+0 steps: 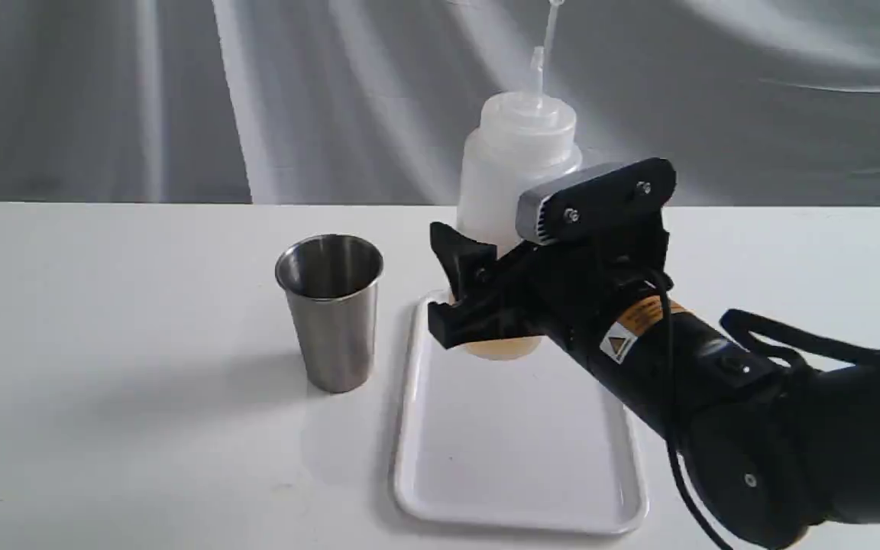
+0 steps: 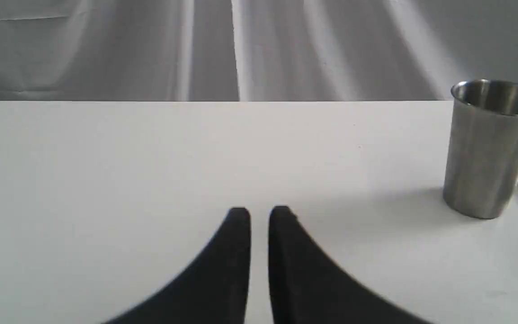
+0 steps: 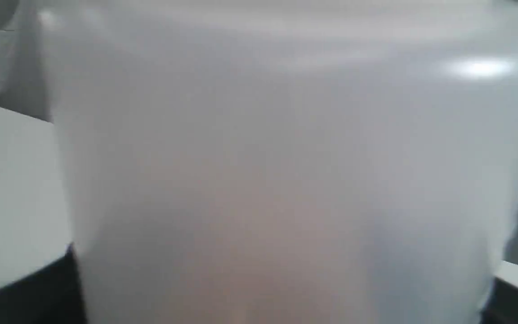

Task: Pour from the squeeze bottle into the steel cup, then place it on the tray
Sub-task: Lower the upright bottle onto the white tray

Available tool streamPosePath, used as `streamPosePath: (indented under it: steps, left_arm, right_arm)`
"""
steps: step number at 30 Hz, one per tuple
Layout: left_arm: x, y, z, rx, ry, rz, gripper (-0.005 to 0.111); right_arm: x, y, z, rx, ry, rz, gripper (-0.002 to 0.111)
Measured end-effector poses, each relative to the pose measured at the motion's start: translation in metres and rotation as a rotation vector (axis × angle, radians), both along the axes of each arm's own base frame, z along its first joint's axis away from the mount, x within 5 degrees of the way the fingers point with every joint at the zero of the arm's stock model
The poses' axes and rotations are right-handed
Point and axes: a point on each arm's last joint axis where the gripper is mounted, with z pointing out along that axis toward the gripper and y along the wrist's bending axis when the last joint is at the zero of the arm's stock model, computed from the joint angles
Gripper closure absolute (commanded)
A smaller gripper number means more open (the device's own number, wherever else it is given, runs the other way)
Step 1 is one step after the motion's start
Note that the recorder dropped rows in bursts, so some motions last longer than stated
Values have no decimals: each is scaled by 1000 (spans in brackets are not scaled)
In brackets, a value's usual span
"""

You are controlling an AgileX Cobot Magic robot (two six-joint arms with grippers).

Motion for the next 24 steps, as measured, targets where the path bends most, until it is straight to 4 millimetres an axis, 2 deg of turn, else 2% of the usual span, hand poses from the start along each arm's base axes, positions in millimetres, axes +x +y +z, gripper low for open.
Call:
streamPosePath:
  steps: [16,24]
  left_arm:
    - [0,0,0,0,0,0,98]
    - [0,0,0,0,0,0,98]
  right_arm:
    - [12,-1,-59,-104,-25,-58,108]
    - [13,-1,-77,-109,-44,-69,108]
